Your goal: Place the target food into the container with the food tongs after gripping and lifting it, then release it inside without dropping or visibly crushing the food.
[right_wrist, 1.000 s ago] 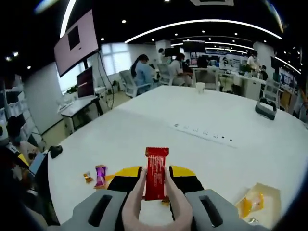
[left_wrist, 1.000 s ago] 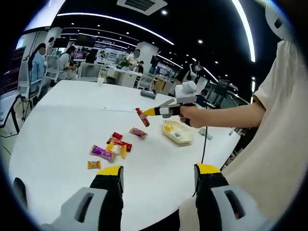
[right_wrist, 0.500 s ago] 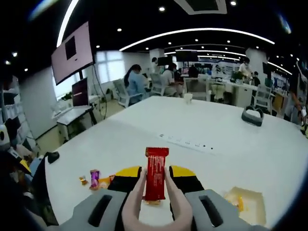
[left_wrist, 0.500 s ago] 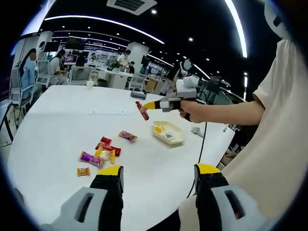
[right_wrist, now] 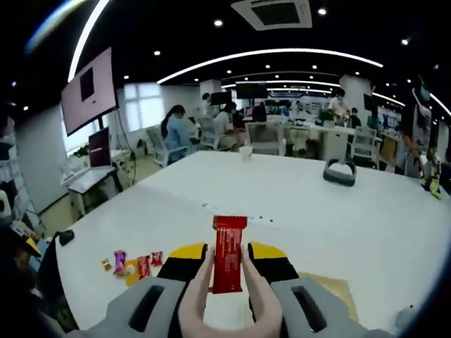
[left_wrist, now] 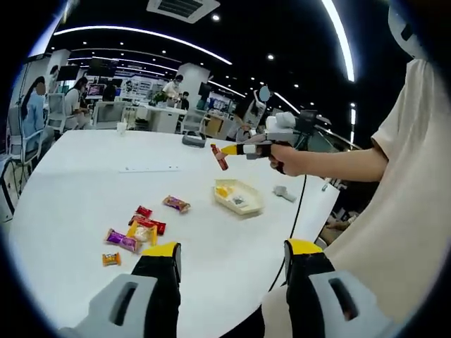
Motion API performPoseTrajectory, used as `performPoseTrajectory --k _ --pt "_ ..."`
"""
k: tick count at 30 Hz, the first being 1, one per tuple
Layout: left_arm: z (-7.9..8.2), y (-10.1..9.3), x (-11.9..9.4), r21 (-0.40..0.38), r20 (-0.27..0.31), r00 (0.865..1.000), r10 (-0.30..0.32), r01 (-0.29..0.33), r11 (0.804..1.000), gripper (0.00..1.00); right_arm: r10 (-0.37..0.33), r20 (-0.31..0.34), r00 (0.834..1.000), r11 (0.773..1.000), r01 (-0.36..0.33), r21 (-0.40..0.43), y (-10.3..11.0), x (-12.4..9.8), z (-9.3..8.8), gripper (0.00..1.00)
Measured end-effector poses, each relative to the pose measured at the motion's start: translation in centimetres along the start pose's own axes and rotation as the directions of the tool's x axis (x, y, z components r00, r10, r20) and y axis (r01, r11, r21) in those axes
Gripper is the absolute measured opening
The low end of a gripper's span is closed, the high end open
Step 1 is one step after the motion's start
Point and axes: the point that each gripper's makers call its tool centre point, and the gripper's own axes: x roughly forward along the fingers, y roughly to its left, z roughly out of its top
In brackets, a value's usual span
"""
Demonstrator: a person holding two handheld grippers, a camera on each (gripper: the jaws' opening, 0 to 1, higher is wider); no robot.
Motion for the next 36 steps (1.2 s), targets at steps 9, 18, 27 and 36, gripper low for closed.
performPoseTrajectory --k 9,18,27,36 --pt "0.1 -0.9 0.6 0.012 -0.001 1.0 -0.019 0.019 1.0 0.59 -0.082 0.031 0.996 0.996 0.08 0.043 -3.6 -2.5 0.3 0.21" --pt "0.3 -1.3 0.7 0.031 0.001 0.999 -0.038 0.038 0.999 0.59 -0.146 0.041 0.989 0.988 0.143 0.056 -6.0 -4.4 0.4 0.21" --pt "0.0 -1.5 0.5 0.033 -0.006 0.999 -0.044 0.044 0.998 0.59 -0.154 0.038 0.987 0.986 0.151 0.07 -6.2 -5.0 -0.1 0.21" --pt "-0.5 -1.5 -0.1 0.022 -0.004 0.999 -0.036 0.036 0.999 0.59 -0.114 0.019 0.993 0.992 0.113 0.062 -4.0 -3.7 -0.8 0.22"
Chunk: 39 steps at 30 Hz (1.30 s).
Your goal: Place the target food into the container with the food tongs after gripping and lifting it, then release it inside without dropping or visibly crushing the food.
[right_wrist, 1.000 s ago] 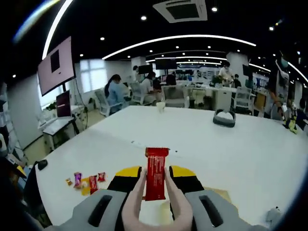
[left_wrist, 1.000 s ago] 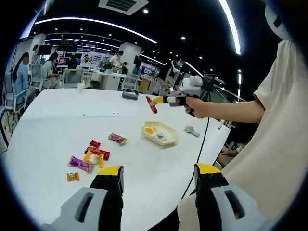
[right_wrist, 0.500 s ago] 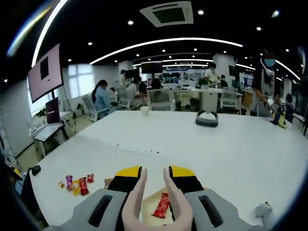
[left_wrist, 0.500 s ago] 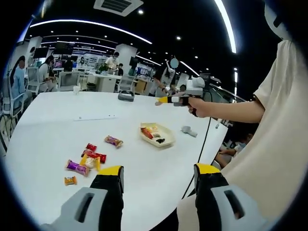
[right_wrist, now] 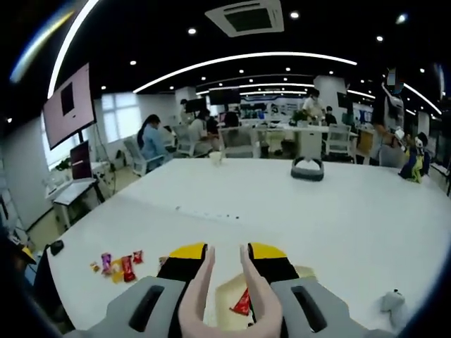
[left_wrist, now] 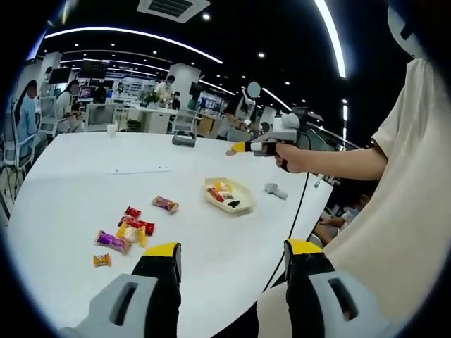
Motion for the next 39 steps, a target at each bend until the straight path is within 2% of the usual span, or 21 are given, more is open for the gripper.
performPoseTrajectory --k 1,12,13,20,25,39 --pt "-0.1 0.1 -0.1 -0.002 0.001 1.0 0.002 -0.002 1.0 0.59 0.003 -0.002 1.0 1.0 -0.003 -0.002 0.2 0.1 0.0 0.22" --pt "-1.2 2.1 -3.1 -0.047 0.01 0.997 0.076 -0.076 0.996 0.59 0.142 -0.069 0.987 0.989 -0.145 -0.035 8.3 4.6 -2.0 0.22" --pt "-1.2 2.4 -3.3 -0.052 0.01 0.997 0.082 -0.081 0.995 0.59 0.146 -0.071 0.987 0.988 -0.149 -0.037 8.5 4.8 -2.0 0.22" --pt "-1.7 3.8 -4.5 -0.078 0.011 0.994 0.11 -0.109 0.991 0.59 0.219 -0.12 0.968 0.972 -0.227 -0.058 13.0 7.4 -3.2 0.22" --pt "-2.1 4.6 -5.2 -0.091 0.004 0.993 0.121 -0.12 0.989 0.59 0.266 -0.161 0.951 0.957 -0.28 -0.077 15.8 8.4 -4.6 0.22" --pt "-3.0 6.6 -6.4 -0.138 0.001 0.987 0.16 -0.159 0.978 0.59 0.324 -0.237 0.916 0.929 -0.355 -0.103 20.0 11.5 -6.8 0.22"
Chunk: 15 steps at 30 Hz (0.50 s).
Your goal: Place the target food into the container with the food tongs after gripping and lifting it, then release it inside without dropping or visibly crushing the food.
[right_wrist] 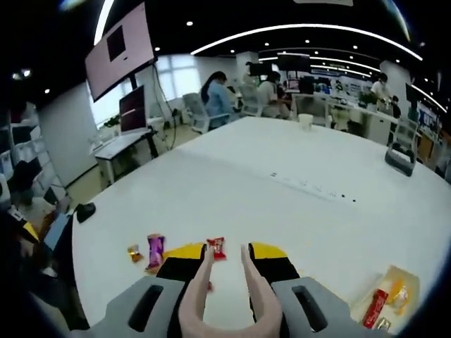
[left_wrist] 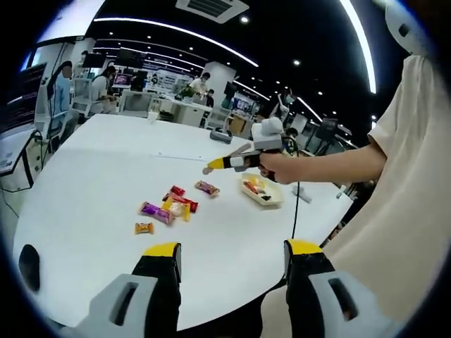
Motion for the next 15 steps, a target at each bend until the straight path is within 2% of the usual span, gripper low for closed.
performPoseTrajectory --k 15 --pt "-0.3 2.2 -0.4 -0.048 -0.014 0.999 0.036 -0.037 0.998 0.59 0.053 -0.071 0.996 0.999 -0.054 -0.005 1.6 4.7 -1.5 0.23"
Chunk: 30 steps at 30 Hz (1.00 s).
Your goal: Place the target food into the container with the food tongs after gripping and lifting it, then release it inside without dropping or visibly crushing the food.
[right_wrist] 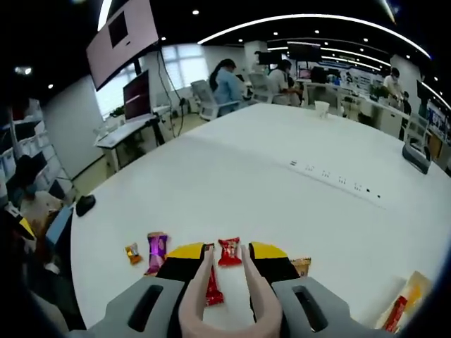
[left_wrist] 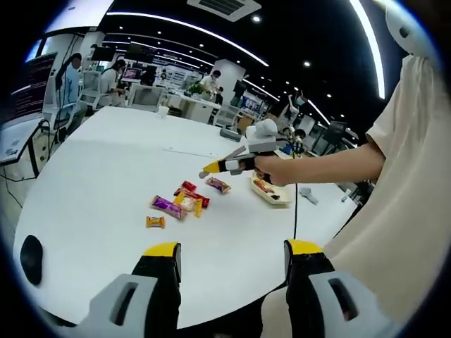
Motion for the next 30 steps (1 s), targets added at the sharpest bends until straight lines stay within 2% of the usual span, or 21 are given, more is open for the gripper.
performPoseTrajectory --k 17,22,28,30 --pt "-0.2 1.8 0.2 -0.05 -0.017 0.999 0.034 -0.035 0.998 0.59 0.015 -0.073 0.997 1.0 -0.016 -0.012 0.2 3.8 -1.5 0.23" --pt "-0.2 2.3 0.4 -0.06 -0.021 0.999 0.039 -0.04 0.997 0.59 0.001 -0.092 0.996 0.998 -0.006 -0.054 0.2 4.2 -2.0 0.22" --pt "0.0 2.5 0.6 -0.062 -0.023 0.999 0.04 -0.042 0.997 0.59 -0.003 -0.095 0.995 0.998 -0.002 -0.056 -0.1 4.6 -2.1 0.21" --pt "0.1 2.6 0.7 -0.062 -0.024 0.999 0.042 -0.044 0.997 0.59 0.0 -0.115 0.993 0.999 -0.006 -0.053 -0.1 4.8 -2.3 0.19"
